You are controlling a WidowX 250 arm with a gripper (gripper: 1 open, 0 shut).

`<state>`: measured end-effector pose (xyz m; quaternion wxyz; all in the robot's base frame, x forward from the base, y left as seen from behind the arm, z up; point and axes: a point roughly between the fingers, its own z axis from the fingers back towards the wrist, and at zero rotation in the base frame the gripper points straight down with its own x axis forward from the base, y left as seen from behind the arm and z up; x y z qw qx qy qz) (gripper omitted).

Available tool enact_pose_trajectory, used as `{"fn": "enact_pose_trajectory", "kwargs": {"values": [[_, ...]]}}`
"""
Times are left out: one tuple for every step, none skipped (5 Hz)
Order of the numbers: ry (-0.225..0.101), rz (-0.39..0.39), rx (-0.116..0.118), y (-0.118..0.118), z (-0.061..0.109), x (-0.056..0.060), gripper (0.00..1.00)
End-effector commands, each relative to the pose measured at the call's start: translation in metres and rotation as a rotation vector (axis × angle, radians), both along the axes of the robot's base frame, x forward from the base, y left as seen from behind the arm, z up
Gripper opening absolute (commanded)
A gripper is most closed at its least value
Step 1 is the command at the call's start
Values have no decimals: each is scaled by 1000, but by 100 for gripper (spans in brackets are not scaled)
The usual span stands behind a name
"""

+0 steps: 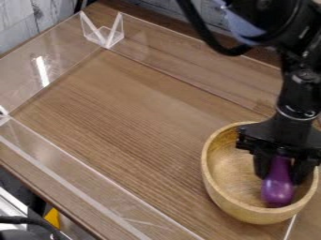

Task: Put the purple eggplant in the brown bowl

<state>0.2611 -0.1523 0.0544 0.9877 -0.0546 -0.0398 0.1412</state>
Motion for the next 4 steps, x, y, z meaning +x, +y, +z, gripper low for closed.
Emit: {"fn": "enact_pose_trajectory", "kwargs": {"values": [[-56, -10, -28, 5, 9, 10, 0], [-55, -17, -27, 15, 1, 12, 0], [-52, -67, -26, 19, 10, 15, 0], [-50, -116, -26, 22, 18, 18, 0]]}}
